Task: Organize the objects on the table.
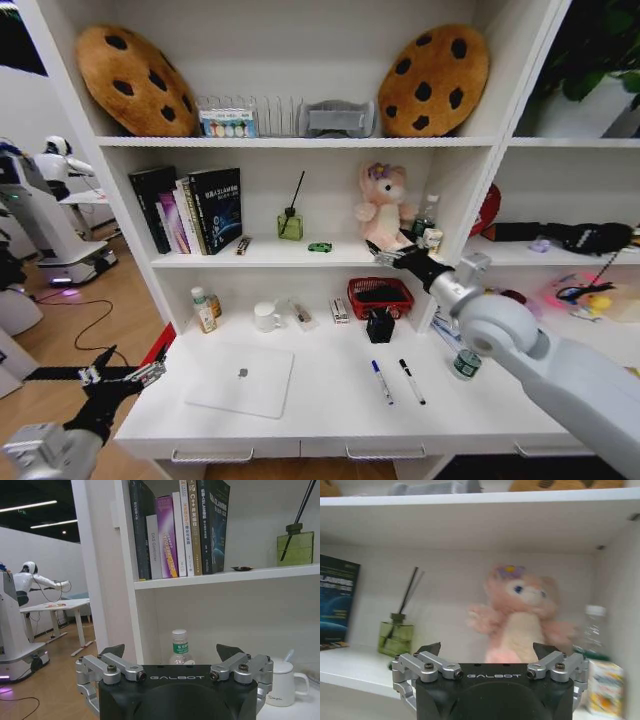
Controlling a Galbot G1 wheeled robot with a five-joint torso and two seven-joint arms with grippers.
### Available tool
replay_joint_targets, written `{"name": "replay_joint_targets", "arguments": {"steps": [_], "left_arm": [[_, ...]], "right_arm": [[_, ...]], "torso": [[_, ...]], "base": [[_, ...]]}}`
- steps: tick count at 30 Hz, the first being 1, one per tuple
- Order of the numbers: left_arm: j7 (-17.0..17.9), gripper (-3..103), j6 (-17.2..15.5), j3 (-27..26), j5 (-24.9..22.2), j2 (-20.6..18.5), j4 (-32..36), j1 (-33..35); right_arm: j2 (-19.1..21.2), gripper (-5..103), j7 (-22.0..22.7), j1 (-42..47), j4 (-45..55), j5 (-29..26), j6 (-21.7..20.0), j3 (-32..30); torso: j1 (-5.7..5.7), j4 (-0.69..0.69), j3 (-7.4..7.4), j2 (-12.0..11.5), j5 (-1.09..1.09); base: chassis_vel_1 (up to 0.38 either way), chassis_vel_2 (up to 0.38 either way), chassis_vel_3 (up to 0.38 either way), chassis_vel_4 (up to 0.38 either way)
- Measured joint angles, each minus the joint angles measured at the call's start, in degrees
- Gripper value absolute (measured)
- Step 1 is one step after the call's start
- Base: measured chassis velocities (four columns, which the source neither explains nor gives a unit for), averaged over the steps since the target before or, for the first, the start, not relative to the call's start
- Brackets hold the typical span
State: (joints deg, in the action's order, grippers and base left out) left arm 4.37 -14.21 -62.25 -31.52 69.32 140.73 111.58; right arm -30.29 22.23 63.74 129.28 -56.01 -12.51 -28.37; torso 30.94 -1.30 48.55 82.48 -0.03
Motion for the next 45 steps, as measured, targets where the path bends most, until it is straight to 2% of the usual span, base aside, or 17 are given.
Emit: {"name": "replay_joint_targets", "arguments": {"steps": [1, 3, 4, 5, 6, 7, 8, 9, 11, 14, 15, 17, 19, 23, 25, 28, 45], "left_arm": [[0.0, 100, 0.0, 0.0, 0.0, 0.0, 0.0, 0.0], [0.0, 100, 0.0, 0.0, 0.0, 0.0, 0.0, 0.0], [0.0, 100, 0.0, 0.0, 0.0, 0.0, 0.0, 0.0], [0.0, 100, 0.0, 0.0, 0.0, 0.0, 0.0, 0.0], [0.0, 100, 0.0, 0.0, 0.0, 0.0, 0.0, 0.0], [0.0, 100, 0.0, 0.0, 0.0, 0.0, 0.0, 0.0], [0.0, 100, 0.0, 0.0, 0.0, 0.0, 0.0, 0.0], [0.0, 100, 0.0, 0.0, 0.0, 0.0, 0.0, 0.0], [0.0, 100, 0.0, 0.0, 0.0, 0.0, 0.0, 0.0], [0.0, 100, 0.0, 0.0, 0.0, 0.0, 0.0, 0.0], [0.0, 100, 0.0, 0.0, 0.0, 0.0, 0.0, 0.0], [0.0, 100, 0.0, 0.0, 0.0, 0.0, 0.0, 0.0], [0.0, 100, 0.0, 0.0, 0.0, 0.0, 0.0, 0.0], [0.0, 100, 0.0, 0.0, 0.0, 0.0, 0.0, 0.0], [0.0, 100, 0.0, 0.0, 0.0, 0.0, 0.0, 0.0], [0.0, 100, 0.0, 0.0, 0.0, 0.0, 0.0, 0.0], [0.0, 100, 0.0, 0.0, 0.0, 0.0, 0.0, 0.0]], "right_arm": [[-1.9, 100, -0.4, 5.3, 0.2, 1.9, 0.6, -3.9], [-2.3, 100, -0.4, 6.6, 0.2, 2.3, 0.7, -4.7], [-3.9, 100, -0.9, 10.9, 0.4, 4.1, 1.2, -7.5], [-7.8, 100, -1.5, 18.5, 0.7, 8.4, 2.2, -12.1], [-7.8, 100, -1.5, 18.5, 0.7, 8.4, 2.2, -12.1], [-16.2, 100, 0.3, 30.0, 1.7, 15.0, 4.1, -16.5], [-22.0, 100, 1.0, 36.5, 2.3, 19.7, 5.9, -17.1], [-22.0, 100, 1.0, 36.5, 2.3, 19.7, 5.9, -17.1], [-32.2, 100, -1.3, 45.1, 2.3, 28.2, 11.7, -14.2], [-35.0, 100, -2.5, 46.7, 2.1, 30.5, 14.1, -12.8], [-38.8, 100, -4.0, 48.2, 1.8, 34.8, 17.3, -11.2], [-40.4, 100, -4.6, 48.9, 1.8, 36.8, 18.5, -10.7], [-44.1, 100, -5.8, 50.6, 2.7, 40.1, 20.6, -10.0], [-46.5, 100, -6.4, 52.1, 3.0, 42.7, 22.4, -9.7], [-48.9, 100, -7.4, 53.5, 2.4, 46.8, 25.7, -9.9], [-50.0, 100, -7.6, 54.1, 2.0, 48.7, 27.7, -9.8], [-50.1, 100, -7.8, 52.0, 0.3, 45.8, 26.5, -4.3]], "torso": [[0.0, 0.0, 0.0, 0.0, 0.02], [0.01, -0.01, 0.0, 0.0, 0.04], [0.01, -0.03, 0.01, 0.0, 0.07], [0.01, -0.03, 0.01, 0.0, 0.06], [0.01, -0.03, 0.01, 0.0, 0.06], [0.0, -0.06, 0.0, 0.0, 0.04], [0.0, -0.07, 0.0, 0.0, 0.05], [0.0, -0.07, 0.0, 0.0, 0.05], [-0.01, -0.02, 0.0, 0.0, 0.02], [0.0, -0.02, 0.0, 0.0, -0.01], [0.0, -0.02, 0.0, 0.0, 0.02], [0.01, -0.02, 0.0, 0.0, 0.02], [0.01, -0.01, 0.01, 0.0, 0.01], [0.01, -0.02, 0.01, 0.0, 0.0], [0.01, -0.02, 0.01, 0.0, 0.02], [0.01, -0.02, 0.01, 0.0, 0.02], [0.02, -0.03, 0.01, 0.0, 0.03]], "base": [[0.0, 0.0, 0.0, 0.0], [0.0, 0.0, 0.0, 0.0], [0.0, 0.0, 0.0, 0.0], [0.0, 0.0, 0.0, 0.0], [0.0, 0.0, 0.0, 0.0], [0.0, 0.0, 0.0, 0.0], [0.0, 0.0, 0.0, 0.0], [0.0, 0.0, 0.0, 0.0], [0.0, 0.0, 0.0, 0.0], [0.0, 0.0, 0.0, 0.0], [0.0, 0.0, 0.0, 0.0], [0.0, 0.0, 0.0, 0.0], [0.0, 0.0, 0.0, 0.0], [0.0, 0.0, 0.0, 0.0], [0.0, 0.0, 0.0, 0.0], [0.0, 0.0, 0.0, 0.0], [0.0, 0.0, 0.0, 0.0]]}}
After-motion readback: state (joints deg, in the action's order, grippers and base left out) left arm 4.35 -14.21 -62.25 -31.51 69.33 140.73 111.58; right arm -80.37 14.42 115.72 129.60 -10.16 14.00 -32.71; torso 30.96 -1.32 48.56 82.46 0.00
